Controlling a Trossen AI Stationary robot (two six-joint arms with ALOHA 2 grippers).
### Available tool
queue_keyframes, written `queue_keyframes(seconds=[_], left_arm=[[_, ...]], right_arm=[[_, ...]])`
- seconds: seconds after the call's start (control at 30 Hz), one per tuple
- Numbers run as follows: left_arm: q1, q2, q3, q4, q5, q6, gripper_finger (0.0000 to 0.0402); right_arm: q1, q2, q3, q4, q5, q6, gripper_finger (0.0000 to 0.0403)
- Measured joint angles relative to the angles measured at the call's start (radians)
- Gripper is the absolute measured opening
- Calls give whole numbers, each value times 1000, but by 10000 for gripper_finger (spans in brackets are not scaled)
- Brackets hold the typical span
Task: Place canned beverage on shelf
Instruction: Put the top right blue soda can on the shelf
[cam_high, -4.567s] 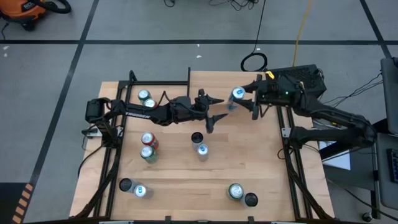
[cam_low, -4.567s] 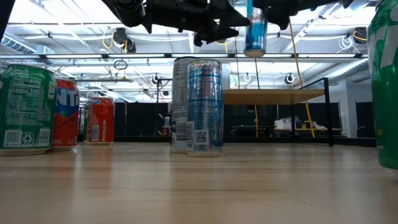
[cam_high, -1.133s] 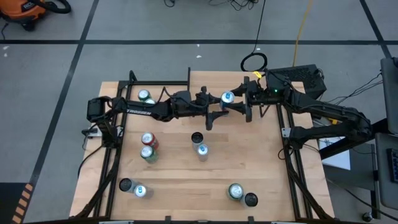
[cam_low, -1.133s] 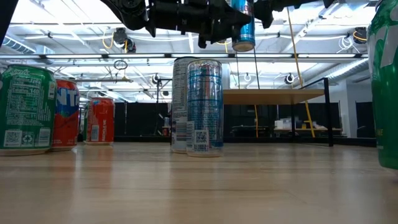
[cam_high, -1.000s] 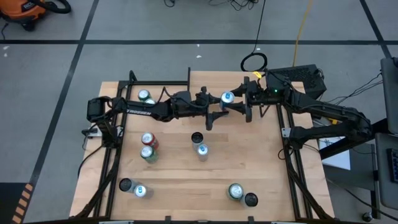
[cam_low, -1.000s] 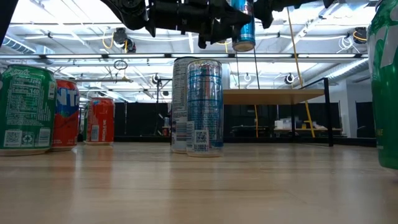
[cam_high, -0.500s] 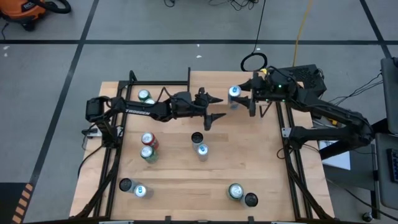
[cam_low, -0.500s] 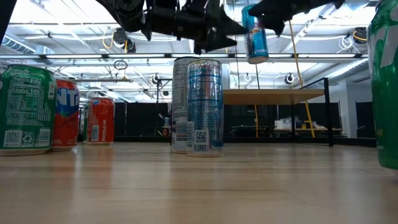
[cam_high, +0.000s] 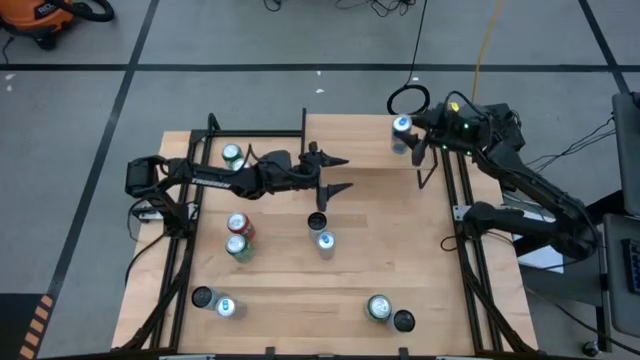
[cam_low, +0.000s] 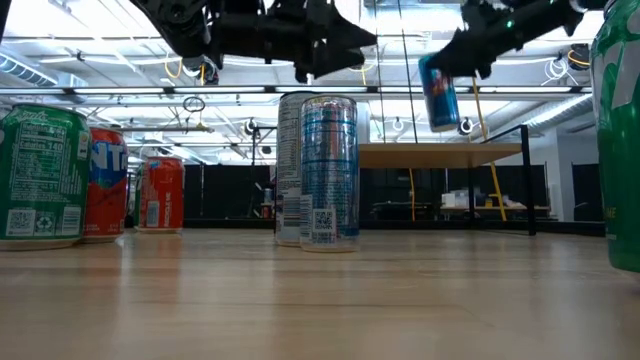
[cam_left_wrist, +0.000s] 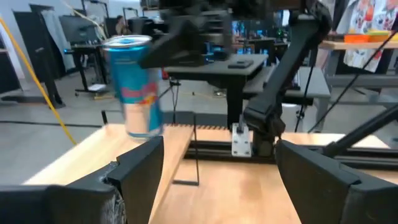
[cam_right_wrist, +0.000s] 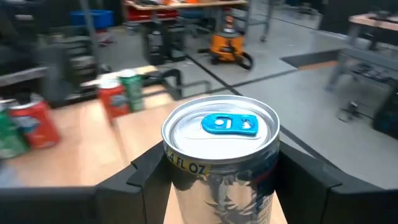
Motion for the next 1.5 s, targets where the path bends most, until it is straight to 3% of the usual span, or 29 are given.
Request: queue_keyframes(seconds=[0.3,0.63,1.17,1.37,1.5], left_arm=[[4,-3,-54,-5,-1,4,301],[6,-3,-62,1,-3,27,301],[8,-3,-62,-27,-7,53,301],[8,-3,-62,-28,-7,53,301],[8,-3,-62,-29,-9,53,301]], right_arm=[[-209,37,-62,159,-31,35,216],[-369,105,-124,303,-159,83,216],[-470,163,-129,334,-324,1,220],[-469,165,-129,328,-339,30,255],[-469,161,-128,327,-284,53,287]])
